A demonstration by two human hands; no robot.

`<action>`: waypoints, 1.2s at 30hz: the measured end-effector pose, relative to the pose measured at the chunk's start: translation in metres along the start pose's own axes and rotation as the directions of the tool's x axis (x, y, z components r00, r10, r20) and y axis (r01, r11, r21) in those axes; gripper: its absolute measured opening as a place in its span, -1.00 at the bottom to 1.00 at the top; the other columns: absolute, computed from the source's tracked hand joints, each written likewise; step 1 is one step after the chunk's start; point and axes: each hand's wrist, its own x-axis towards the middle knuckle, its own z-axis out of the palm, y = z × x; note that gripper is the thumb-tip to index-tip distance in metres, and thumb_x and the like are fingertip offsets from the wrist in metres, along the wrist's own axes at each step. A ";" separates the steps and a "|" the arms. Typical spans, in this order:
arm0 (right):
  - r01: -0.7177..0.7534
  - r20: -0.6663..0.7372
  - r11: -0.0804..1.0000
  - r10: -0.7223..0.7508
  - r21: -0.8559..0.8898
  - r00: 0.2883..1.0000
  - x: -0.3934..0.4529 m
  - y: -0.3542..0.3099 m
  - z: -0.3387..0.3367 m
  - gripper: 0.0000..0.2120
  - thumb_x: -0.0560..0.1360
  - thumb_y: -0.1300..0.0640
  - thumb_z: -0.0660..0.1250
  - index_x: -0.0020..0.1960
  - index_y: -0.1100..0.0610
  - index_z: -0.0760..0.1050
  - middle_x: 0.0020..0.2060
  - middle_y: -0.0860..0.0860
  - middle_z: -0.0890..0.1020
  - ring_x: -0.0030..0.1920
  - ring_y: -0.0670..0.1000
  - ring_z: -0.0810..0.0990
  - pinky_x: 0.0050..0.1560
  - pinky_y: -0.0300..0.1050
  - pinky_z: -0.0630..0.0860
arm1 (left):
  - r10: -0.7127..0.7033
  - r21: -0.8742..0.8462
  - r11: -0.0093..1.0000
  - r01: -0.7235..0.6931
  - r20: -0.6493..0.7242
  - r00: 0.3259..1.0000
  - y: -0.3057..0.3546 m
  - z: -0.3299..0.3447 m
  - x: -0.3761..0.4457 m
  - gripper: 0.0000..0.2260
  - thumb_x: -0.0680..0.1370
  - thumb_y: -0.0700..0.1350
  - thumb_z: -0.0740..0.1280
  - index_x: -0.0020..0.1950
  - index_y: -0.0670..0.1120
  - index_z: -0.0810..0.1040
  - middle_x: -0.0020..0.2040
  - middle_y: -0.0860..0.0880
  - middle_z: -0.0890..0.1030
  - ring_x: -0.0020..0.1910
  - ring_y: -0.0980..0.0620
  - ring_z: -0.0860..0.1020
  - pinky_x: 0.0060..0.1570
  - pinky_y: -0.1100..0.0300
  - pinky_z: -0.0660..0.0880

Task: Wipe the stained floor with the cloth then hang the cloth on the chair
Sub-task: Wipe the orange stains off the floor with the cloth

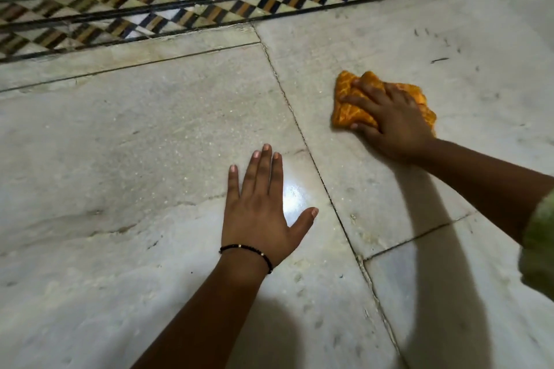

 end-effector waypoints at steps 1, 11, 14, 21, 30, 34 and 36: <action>-0.109 -0.028 0.994 0.109 0.008 0.994 0.016 0.000 -0.001 -0.43 0.48 -0.34 0.01 0.46 -0.21 0.21 0.52 -0.05 0.18 0.44 0.30 0.17 0.38 0.28 0.10 | -0.004 -0.003 1.000 0.004 -0.004 1.000 0.000 0.000 0.001 -0.17 0.47 0.41 -0.03 0.54 -0.13 -0.01 0.56 -0.09 -0.02 0.53 -0.03 -0.07 0.46 -0.13 -0.11; -0.108 0.051 0.990 0.104 0.089 0.993 0.066 -0.124 -0.001 -0.43 0.56 -0.25 0.06 0.52 -0.17 0.05 0.56 -0.05 0.02 0.50 0.30 -0.07 0.42 0.33 -0.18 | -0.024 0.016 1.000 0.024 -0.003 1.000 0.003 -0.001 0.002 -0.17 0.45 0.40 0.00 0.53 -0.13 0.07 0.55 -0.10 0.06 0.52 -0.04 0.04 0.43 -0.14 -0.05; 0.129 0.041 0.991 -0.130 0.043 0.991 0.019 -0.110 0.001 -0.43 0.53 -0.30 0.01 0.51 -0.23 0.05 0.55 -0.12 0.04 0.51 0.26 0.00 0.45 0.24 -0.11 | -0.017 0.038 0.999 0.017 -0.008 1.000 0.003 0.000 0.002 -0.17 0.45 0.41 -0.01 0.53 -0.15 0.06 0.55 -0.12 0.05 0.52 -0.05 0.04 0.44 -0.14 -0.06; 0.041 0.001 0.999 -0.041 -0.016 0.999 -0.031 -0.013 0.003 -0.40 0.47 -0.33 0.01 0.47 -0.20 0.20 0.52 -0.06 0.20 0.43 0.29 0.23 0.39 0.26 0.12 | -0.012 0.022 1.000 0.012 -0.013 1.000 0.002 0.001 0.001 -0.16 0.46 0.41 -0.04 0.54 -0.15 -0.02 0.56 -0.11 -0.03 0.53 -0.03 -0.05 0.46 -0.13 -0.11; -0.168 0.044 0.978 0.164 0.124 0.986 0.086 -0.122 0.000 -0.41 0.55 -0.28 0.03 0.53 -0.16 0.05 0.56 0.02 0.02 0.51 0.30 -0.13 0.43 0.34 -0.21 | -0.029 0.042 0.999 0.028 0.031 0.999 0.004 -0.004 0.001 -0.14 0.45 0.40 -0.08 0.53 -0.19 -0.05 0.56 -0.14 -0.04 0.53 -0.04 -0.04 0.46 -0.17 -0.09; 0.149 0.048 0.989 -0.150 0.024 0.988 0.025 -0.126 0.004 -0.42 0.55 -0.29 0.03 0.52 -0.21 0.00 0.56 -0.06 0.02 0.52 0.25 -0.06 0.45 0.26 -0.17 | -0.030 0.059 0.998 0.028 0.033 0.999 0.004 -0.003 0.002 -0.14 0.46 0.41 -0.10 0.53 -0.19 -0.03 0.55 -0.14 -0.01 0.53 -0.05 -0.05 0.46 -0.17 -0.11; 0.181 0.025 0.983 -0.181 0.016 0.983 -0.015 -0.102 0.005 -0.40 0.52 -0.33 -0.04 0.52 -0.23 -0.02 0.55 -0.08 0.03 0.52 0.24 -0.04 0.45 0.20 -0.16 | -0.022 0.054 0.998 0.021 0.020 1.000 0.003 -0.002 0.002 -0.14 0.46 0.41 -0.09 0.54 -0.18 -0.04 0.55 -0.14 -0.02 0.53 -0.05 -0.06 0.47 -0.17 -0.11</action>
